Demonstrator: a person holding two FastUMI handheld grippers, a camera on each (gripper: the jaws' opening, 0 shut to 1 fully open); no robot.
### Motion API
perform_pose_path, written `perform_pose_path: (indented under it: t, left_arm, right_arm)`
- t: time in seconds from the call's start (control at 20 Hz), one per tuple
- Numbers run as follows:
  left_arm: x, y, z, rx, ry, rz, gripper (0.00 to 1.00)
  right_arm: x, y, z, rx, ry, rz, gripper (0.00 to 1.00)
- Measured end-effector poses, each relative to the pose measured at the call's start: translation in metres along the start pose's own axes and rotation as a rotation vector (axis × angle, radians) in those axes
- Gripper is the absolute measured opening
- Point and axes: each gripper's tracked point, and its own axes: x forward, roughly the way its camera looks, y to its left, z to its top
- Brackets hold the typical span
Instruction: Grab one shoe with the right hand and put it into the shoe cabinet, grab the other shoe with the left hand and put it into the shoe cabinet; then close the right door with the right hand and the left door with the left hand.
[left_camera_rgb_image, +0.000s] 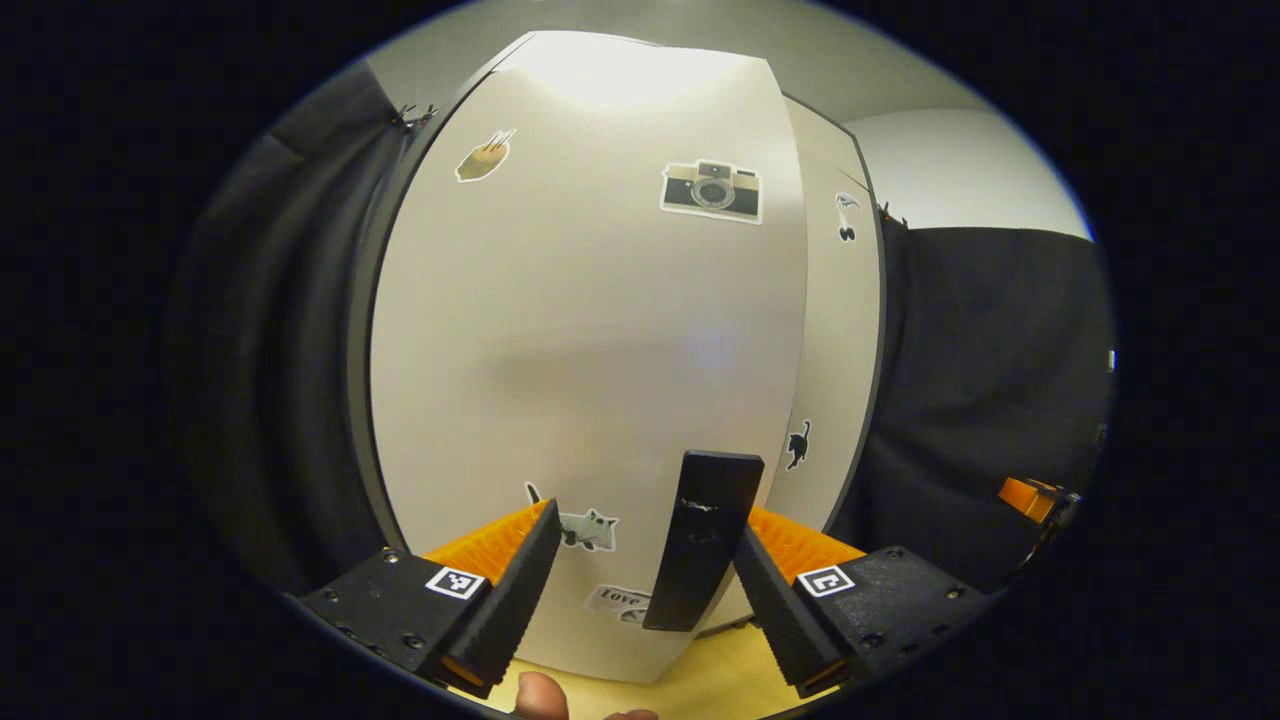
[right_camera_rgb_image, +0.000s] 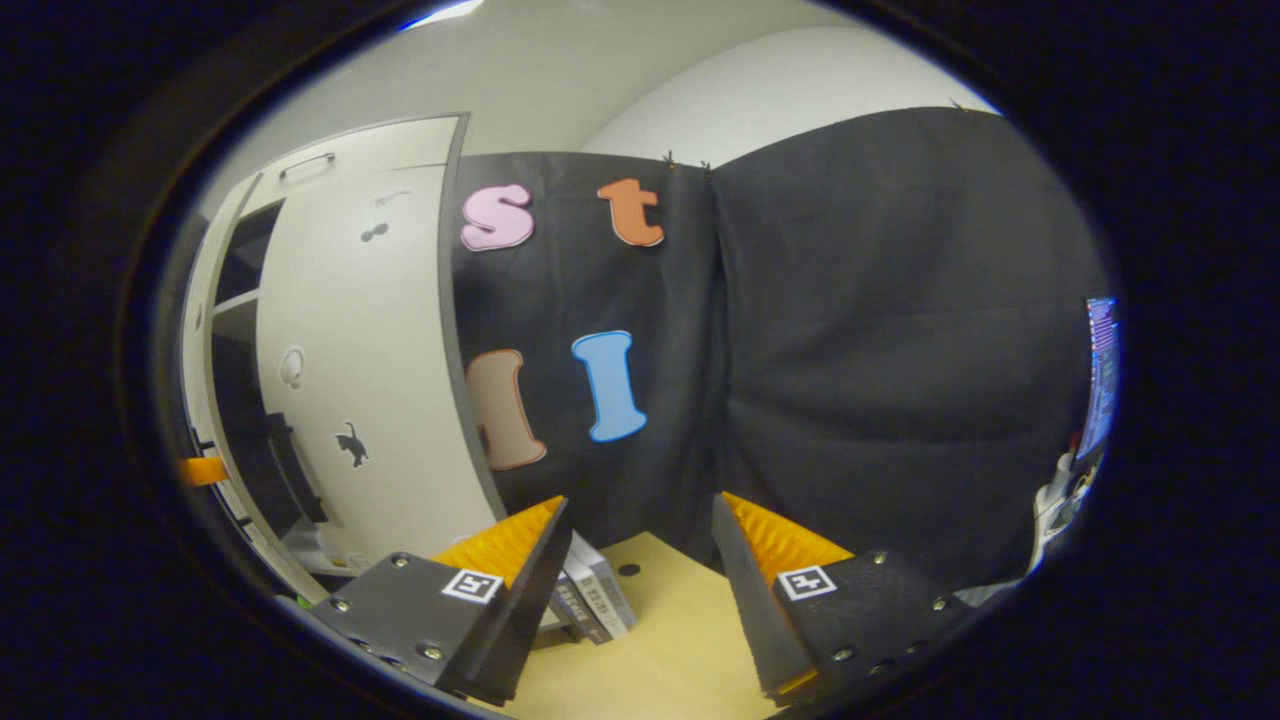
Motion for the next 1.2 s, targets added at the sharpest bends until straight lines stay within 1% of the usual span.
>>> perform_pose_path:
  t: [0.1, 0.15, 0.2, 0.3, 0.35, 0.4, 0.45, 0.5, 0.55, 0.6, 0.65, 0.7, 0.8, 0.85, 0.9, 1.1, 1.15, 1.2]
  left_arm:
    - [0.008, -0.002, 0.001, 0.012, -0.005, 0.001, 0.99]
    - [0.013, 0.000, 0.000, 0.019, -0.001, 0.017, 0.99]
    - [0.016, 0.001, 0.001, 0.033, -0.004, 0.033, 1.00]
    - [0.023, 0.001, 0.001, 0.062, -0.009, 0.055, 0.99]
    - [0.026, 0.001, 0.001, 0.073, -0.009, 0.064, 1.00]
    - [0.030, 0.001, 0.001, 0.082, -0.010, 0.073, 1.00]
    - [0.033, 0.001, 0.002, 0.093, -0.011, 0.082, 0.99]
    - [0.037, 0.003, 0.002, 0.101, -0.011, 0.089, 1.00]
    - [0.041, 0.002, 0.002, 0.108, -0.013, 0.097, 1.00]
    - [0.043, 0.003, 0.003, 0.114, -0.012, 0.104, 1.00]
    - [0.046, 0.004, 0.003, 0.121, -0.013, 0.111, 0.99]
    - [0.048, 0.004, 0.003, 0.127, -0.013, 0.119, 1.00]
    - [0.054, 0.006, 0.003, 0.136, -0.015, 0.133, 0.98]
    - [0.055, 0.006, 0.004, 0.142, -0.015, 0.141, 0.97]
    - [0.056, 0.006, 0.004, 0.148, -0.014, 0.148, 0.96]
    - [0.062, 0.008, 0.003, 0.159, -0.013, 0.173, 0.96]
    - [0.063, 0.008, 0.002, 0.164, -0.015, 0.180, 0.96]
    - [0.062, 0.007, 0.001, 0.169, -0.009, 0.187, 0.96]
  right_arm:
    - [0.003, -0.013, 0.001, 0.006, -0.001, -0.027, 0.88]
    - [0.004, -0.016, 0.002, 0.010, -0.001, -0.034, 0.88]
    - [0.007, -0.019, 0.001, 0.014, -0.003, -0.040, 0.83]
    - [0.011, -0.024, 0.001, 0.014, -0.002, -0.050, 0.83]
    - [0.012, -0.026, 0.000, 0.014, -0.001, -0.053, 0.87]
    - [0.015, -0.027, -0.001, 0.014, 0.001, -0.057, 0.83]
    - [0.018, -0.029, -0.002, 0.014, 0.003, -0.060, 0.87]
    - [0.021, -0.031, -0.003, 0.015, 0.005, -0.063, 0.83]
    - [0.023, -0.032, -0.004, 0.017, 0.007, -0.065, 0.87]
    - [0.026, -0.034, -0.005, 0.019, 0.009, -0.068, 0.83]
    - [0.028, -0.036, -0.006, 0.020, 0.011, -0.071, 0.83]
    - [0.031, -0.039, -0.006, 0.023, 0.013, -0.073, 0.87]
    - [0.036, -0.043, -0.006, 0.026, 0.014, -0.079, 0.88]
    - [0.039, -0.045, -0.006, 0.027, 0.012, -0.083, 0.83]
    - [0.041, -0.046, -0.006, 0.029, 0.011, -0.087, 0.84]
    - [0.052, -0.049, -0.012, 0.035, 0.023, -0.096, 0.83]
    - [0.056, -0.049, -0.013, 0.038, 0.026, -0.096, 0.87]
    - [0.058, -0.049, -0.015, 0.042, 0.030, -0.094, 0.83]
